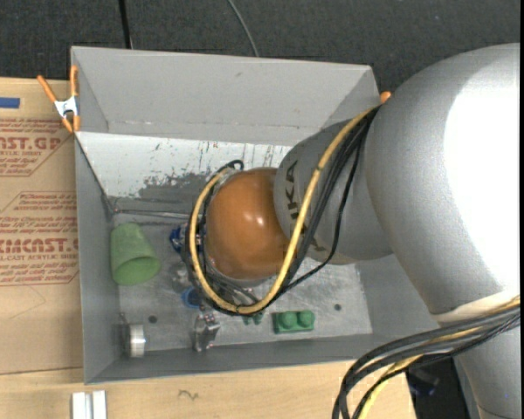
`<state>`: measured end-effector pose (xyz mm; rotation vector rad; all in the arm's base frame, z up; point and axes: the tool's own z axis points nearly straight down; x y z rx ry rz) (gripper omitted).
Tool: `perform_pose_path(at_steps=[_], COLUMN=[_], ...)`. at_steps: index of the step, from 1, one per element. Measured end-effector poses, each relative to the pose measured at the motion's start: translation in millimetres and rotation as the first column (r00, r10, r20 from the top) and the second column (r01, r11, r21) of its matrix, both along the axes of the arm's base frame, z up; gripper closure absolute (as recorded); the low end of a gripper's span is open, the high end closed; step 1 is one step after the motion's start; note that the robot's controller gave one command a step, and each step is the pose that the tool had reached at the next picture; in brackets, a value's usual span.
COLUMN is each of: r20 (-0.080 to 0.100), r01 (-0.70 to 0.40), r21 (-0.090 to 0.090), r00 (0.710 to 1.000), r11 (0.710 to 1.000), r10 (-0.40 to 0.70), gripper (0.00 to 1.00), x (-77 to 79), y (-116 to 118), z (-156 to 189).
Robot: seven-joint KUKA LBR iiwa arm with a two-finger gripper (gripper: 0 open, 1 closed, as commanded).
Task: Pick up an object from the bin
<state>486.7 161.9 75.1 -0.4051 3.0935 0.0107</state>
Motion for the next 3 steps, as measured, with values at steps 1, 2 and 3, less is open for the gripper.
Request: perform_pose_path(at_steps=[1,2,3], r20=[-0.01,-0.015,-0.013], r01=[-0.045,-0.046,-0.032], r21=[-0.006,-0.006,-0.008], r00=[0.999,0.999,0.999], r11=[0.999,0.999,0.999], r10=[0.045,0.046,0.032], gripper=[0.0,1.0,1.0], x=[13.4,11.5,26.3], y=[-43.3,-41.5,-31.4], z=[-1.6,-2.6,120.9])
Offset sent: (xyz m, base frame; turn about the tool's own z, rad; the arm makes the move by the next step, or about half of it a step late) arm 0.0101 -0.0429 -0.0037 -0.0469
